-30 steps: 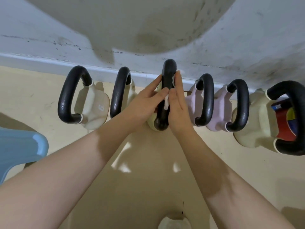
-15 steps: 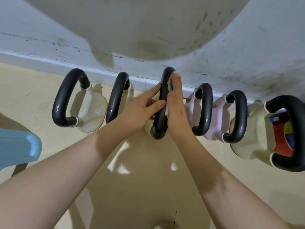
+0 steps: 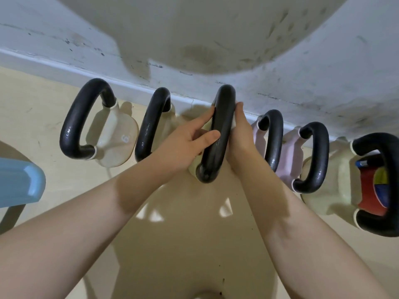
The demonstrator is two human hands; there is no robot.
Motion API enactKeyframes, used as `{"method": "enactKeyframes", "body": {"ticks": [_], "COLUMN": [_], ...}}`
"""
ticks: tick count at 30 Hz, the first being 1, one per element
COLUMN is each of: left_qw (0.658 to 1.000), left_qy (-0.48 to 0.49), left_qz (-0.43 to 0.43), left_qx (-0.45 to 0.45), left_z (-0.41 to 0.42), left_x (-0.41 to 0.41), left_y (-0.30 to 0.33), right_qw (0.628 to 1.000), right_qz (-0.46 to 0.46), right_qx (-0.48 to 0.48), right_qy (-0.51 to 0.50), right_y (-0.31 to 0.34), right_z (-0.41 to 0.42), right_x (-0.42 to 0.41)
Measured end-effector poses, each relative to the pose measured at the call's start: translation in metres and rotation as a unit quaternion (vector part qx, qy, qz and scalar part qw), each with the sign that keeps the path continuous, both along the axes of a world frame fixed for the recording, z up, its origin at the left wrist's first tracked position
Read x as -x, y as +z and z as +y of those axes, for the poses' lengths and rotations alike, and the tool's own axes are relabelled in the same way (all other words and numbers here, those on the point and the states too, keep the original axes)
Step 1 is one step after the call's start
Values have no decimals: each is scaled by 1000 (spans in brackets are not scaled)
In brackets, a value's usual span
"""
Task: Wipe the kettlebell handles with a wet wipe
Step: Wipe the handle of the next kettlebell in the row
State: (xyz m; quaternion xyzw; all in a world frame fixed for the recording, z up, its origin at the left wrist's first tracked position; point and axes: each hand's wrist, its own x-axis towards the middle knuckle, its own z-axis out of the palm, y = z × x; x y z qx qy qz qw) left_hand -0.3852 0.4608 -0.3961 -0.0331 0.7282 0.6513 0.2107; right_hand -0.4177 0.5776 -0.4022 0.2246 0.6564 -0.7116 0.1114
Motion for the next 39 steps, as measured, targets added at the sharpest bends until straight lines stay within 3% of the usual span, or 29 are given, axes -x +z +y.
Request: {"method": "enactKeyframes", "body": {"ticks": [5,8,11,13,15,16,18,20,23,25,26,31,32,35,36,39], "left_qw": [1000,1000,999,999,998,997,995,989,955,943,943,948,947,949,951,963], "left_qy": [1,3,8,13,31,42,53,60,116,145,157,175,177,188,188,173], "left_qz": [-5,-1,-4,-10,-29,-41,-66,-103,-168,-175,-175,-183,-179,-174,-173,-159], "left_qx": [-18,-20,-36,-50,-44,-41,-44,-84,-216,-242,-235,-192,-199,-185,-171,-135], "left_z": [0,-1,1,3,4,4,2,-6,-24,-31,-32,-15,-13,-15,-17,-21], "left_x": [0,2,-1,-2,-1,-2,-8,-22,-42,-48,-50,-56,-57,-57,-57,-56], "left_y": [-3,-5,-4,-4,-5,-4,-5,-10,-15,-16,-18,-20,-19,-17,-16,-15], "right_qw": [996,976,931,871,783,760,758,729,610,528,509,549,527,414,404,438], "right_qz": [72,167,240,299,356,359,327,344,461,510,508,480,498,540,541,542], "right_qx": [43,-78,-209,-285,-367,-395,-434,-473,-489,-488,-498,-551,-546,-546,-548,-564], "right_qy": [37,116,181,268,354,370,360,356,420,472,484,406,419,489,493,444], "right_y": [-1,-2,-3,4,7,8,15,18,13,7,6,7,2,-2,2,7], "right_z": [5,6,16,21,23,24,19,13,10,16,20,16,15,22,25,25], "right_x": [0,5,12,15,16,19,26,22,-14,-30,-28,-20,-29,-43,-34,-17]}}
